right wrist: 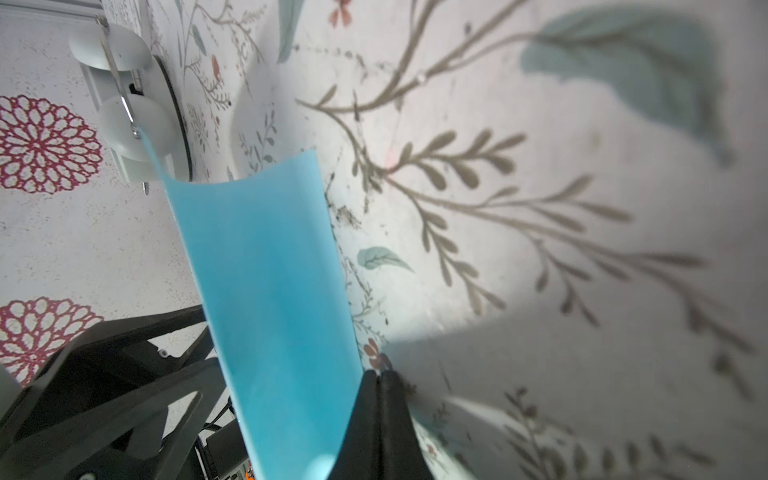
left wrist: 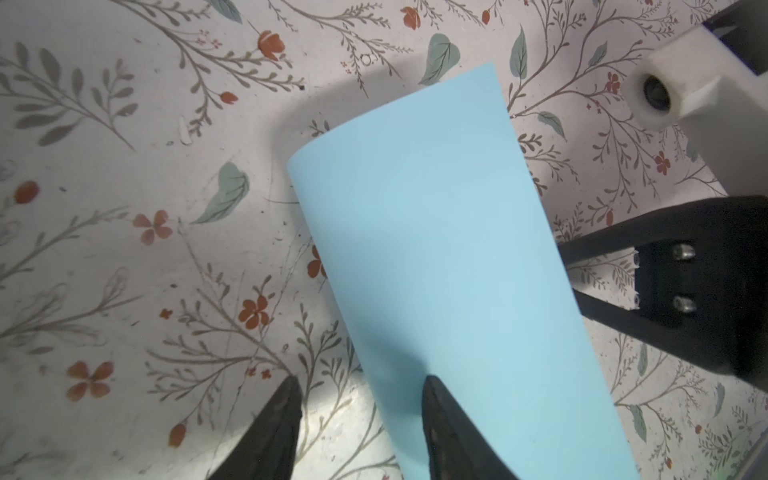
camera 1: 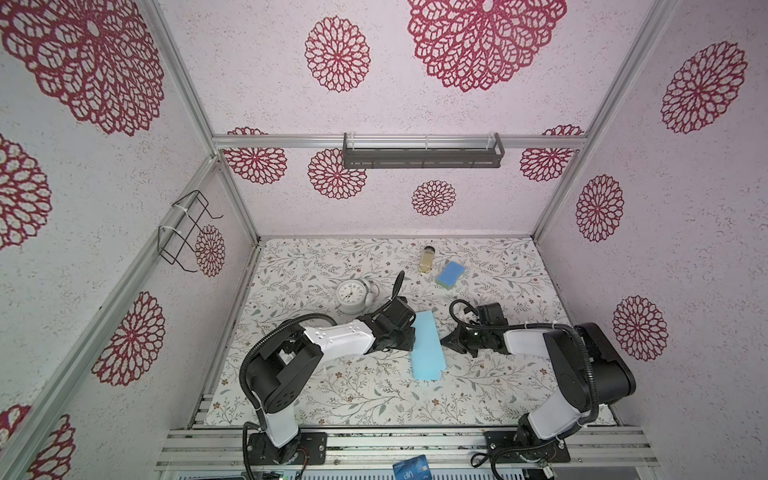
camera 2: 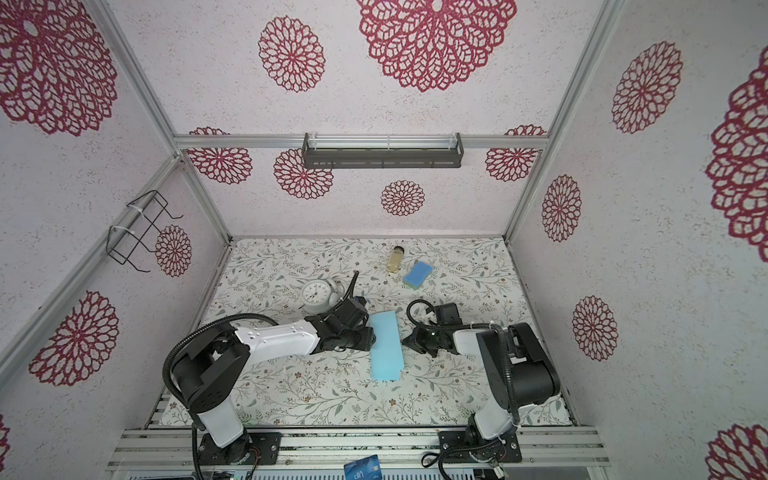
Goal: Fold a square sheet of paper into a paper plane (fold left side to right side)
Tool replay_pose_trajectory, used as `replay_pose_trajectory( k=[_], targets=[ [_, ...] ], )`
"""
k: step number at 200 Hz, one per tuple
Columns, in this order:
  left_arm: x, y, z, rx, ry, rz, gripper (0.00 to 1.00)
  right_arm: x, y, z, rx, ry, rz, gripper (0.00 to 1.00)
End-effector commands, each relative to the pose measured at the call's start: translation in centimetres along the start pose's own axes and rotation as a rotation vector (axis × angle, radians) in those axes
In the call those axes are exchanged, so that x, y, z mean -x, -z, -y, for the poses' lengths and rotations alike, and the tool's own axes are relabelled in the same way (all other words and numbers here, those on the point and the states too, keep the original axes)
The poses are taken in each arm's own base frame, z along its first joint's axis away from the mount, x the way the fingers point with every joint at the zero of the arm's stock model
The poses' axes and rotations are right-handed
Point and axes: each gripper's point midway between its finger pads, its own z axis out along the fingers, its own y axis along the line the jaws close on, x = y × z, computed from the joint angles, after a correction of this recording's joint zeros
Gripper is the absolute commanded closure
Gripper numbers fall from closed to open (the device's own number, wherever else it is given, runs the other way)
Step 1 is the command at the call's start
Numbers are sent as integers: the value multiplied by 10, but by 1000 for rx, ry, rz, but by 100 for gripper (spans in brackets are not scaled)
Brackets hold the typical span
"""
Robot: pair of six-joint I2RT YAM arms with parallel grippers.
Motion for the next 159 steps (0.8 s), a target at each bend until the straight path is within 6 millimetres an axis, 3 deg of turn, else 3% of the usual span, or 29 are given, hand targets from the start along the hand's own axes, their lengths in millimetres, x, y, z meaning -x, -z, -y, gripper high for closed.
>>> replay_pose_trajectory(
  k=[1, 59, 102, 159],
  targets=[
    [-4, -4, -2, 42, -36, -17, 50, 4, 0, -4, 9, 16, 3, 100],
    [-10, -6, -2, 65, -69, -33, 52, 10, 13, -16, 22, 33, 50, 100],
    [-10, -5, -2, 64, -70, -29, 52, 15, 26, -41, 80, 59, 90, 100],
    [-9, -6, 0, 62, -72, -29, 52, 4, 7, -50, 75, 95, 36, 100]
  ],
)
